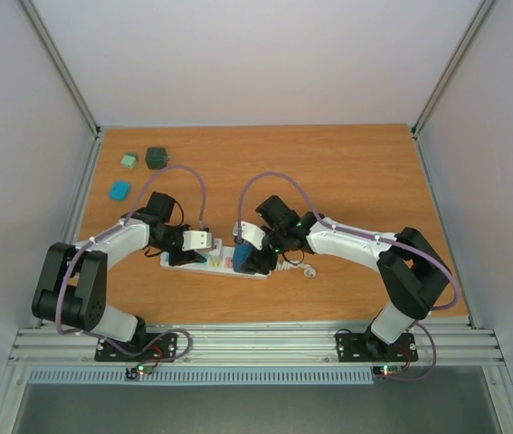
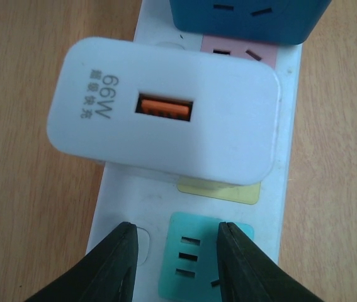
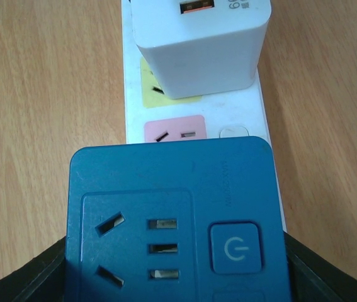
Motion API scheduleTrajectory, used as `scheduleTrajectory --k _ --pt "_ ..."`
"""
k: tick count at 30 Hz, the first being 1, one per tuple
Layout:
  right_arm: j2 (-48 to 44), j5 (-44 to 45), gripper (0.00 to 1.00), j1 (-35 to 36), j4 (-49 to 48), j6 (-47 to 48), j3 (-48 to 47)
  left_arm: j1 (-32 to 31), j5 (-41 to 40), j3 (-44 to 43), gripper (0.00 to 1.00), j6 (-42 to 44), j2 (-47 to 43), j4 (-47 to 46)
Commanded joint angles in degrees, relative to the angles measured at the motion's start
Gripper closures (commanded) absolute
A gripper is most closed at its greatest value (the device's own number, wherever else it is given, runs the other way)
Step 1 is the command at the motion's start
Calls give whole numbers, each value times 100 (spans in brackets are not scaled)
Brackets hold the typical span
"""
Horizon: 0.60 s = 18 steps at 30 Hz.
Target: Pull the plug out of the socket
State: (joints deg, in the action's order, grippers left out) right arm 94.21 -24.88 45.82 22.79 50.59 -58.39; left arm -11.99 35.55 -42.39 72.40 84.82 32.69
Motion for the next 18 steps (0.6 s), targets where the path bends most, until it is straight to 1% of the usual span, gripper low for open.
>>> scheduleTrajectory --k 1,3,8,13,18 --pt "-74 -331 65 41 -323 112 -221 -16 -590 81 63 64 264 50" --pt "-61 -223 66 41 -258 118 -272 -14 -577 77 63 56 255 76" --pt "-412 -232 66 41 -140 119 -516 -16 -609 91 63 57 266 72" --pt "-69 -287 66 40 -105 98 -356 -14 -604 64 64 45 294 65" --pt "-461 -456 66 41 58 55 -601 -14 -616 73 64 52 268 93"
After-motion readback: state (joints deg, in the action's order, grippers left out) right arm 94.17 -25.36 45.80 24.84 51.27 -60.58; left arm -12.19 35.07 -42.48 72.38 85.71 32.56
